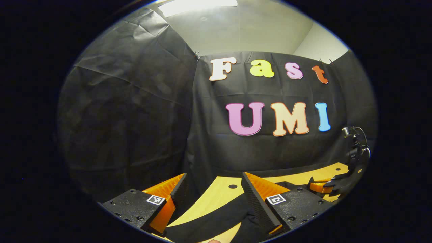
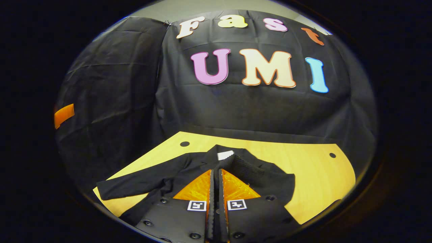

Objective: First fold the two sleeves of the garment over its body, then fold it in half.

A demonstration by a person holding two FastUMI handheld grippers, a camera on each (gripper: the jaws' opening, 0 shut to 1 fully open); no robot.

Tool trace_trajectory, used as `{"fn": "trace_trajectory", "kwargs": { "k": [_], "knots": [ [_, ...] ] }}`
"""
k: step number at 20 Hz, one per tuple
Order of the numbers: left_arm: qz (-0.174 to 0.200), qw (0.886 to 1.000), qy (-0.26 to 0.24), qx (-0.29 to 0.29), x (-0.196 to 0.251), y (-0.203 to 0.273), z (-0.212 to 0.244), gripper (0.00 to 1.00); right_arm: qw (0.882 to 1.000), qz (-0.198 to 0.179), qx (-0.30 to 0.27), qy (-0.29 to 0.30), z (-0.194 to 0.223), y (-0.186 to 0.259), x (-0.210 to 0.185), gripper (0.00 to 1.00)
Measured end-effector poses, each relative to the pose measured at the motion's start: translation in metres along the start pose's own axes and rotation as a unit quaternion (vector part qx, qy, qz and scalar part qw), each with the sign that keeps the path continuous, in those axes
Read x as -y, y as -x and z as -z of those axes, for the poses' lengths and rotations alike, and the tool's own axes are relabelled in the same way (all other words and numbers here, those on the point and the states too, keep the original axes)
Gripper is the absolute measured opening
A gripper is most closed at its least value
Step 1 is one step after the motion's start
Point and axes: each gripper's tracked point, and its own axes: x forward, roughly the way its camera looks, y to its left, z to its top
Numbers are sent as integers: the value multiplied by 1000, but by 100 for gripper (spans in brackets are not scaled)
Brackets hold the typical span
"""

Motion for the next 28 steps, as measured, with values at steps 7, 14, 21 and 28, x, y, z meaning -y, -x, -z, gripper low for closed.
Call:
{"fn": "trace_trajectory", "kwargs": {
  "k": [7, 14, 21, 28],
  "knots": [
    [-30, 999, 6, -41, -49, -5, 36, 92, 999, -47, -8, 13, 1, -49, -79, 9],
    [-61, 995, -4, -74, -59, 15, 67, 92, 990, -45, 131, 31, -59, 47, -55, 98],
    [-107, 978, 25, -177, -73, 45, 149, 94, 982, 7, 186, -1, -34, 200, 28, 96],
    [-152, 955, 16, -254, -94, 58, 232, 94, 983, 47, 176, -29, -2, 263, 67, 94]
  ]
}}
